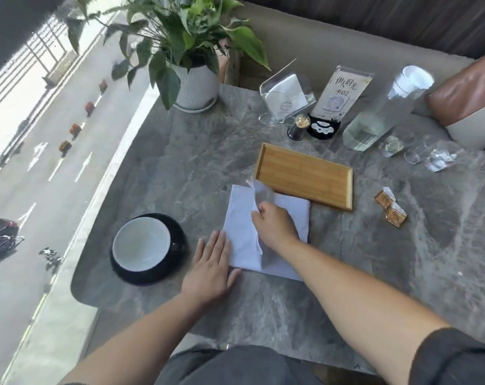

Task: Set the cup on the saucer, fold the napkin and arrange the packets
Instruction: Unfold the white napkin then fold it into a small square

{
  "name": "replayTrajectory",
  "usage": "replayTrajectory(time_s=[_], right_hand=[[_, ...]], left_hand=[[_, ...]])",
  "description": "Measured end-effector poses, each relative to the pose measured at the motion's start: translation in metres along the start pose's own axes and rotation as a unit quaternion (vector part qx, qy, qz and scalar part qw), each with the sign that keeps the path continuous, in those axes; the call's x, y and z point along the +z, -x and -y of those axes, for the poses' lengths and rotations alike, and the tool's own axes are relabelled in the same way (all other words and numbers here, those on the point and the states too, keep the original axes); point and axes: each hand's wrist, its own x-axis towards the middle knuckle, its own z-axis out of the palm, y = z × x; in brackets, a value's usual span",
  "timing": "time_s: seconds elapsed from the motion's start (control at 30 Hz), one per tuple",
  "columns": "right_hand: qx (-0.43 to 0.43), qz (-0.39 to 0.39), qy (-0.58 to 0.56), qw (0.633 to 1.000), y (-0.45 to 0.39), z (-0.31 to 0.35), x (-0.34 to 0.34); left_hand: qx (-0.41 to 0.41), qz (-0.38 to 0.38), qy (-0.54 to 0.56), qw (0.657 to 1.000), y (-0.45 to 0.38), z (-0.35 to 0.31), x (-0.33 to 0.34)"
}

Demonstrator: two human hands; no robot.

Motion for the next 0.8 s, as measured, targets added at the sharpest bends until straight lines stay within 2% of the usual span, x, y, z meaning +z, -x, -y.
replayTrajectory(time_s=[0.23, 0.4, 0.6, 0.67, 0.73, 0.8], right_hand=[[-0.004, 0.021, 0.11, 0.994, -0.018, 0.017, 0.042], [0.009, 0.044, 0.135, 0.99, -0.016, 0.021, 0.064], [0.0, 0.077, 0.041, 0.996, -0.011, 0.013, 0.058], [-0.018, 0.041, 0.022, 0.999, -0.01, 0.001, 0.046], [-0.05, -0.046, 0.027, 0.997, -0.012, -0.02, 0.026], [-0.091, -0.119, 0.103, 0.983, -0.018, -0.047, 0.006]], left_hand=[[-0.001, 0.036, -0.007, 0.999, 0.018, 0.012, 0.006], [-0.008, 0.021, -0.001, 1.0, 0.021, 0.011, 0.003], [0.0, -0.018, 0.08, 0.997, 0.024, 0.016, -0.004], [-0.001, -0.035, 0.113, 0.993, 0.025, 0.016, -0.008], [0.031, -0.045, 0.095, 0.994, 0.025, 0.014, -0.009], [0.076, -0.023, 0.039, 0.996, 0.025, 0.009, -0.007]])
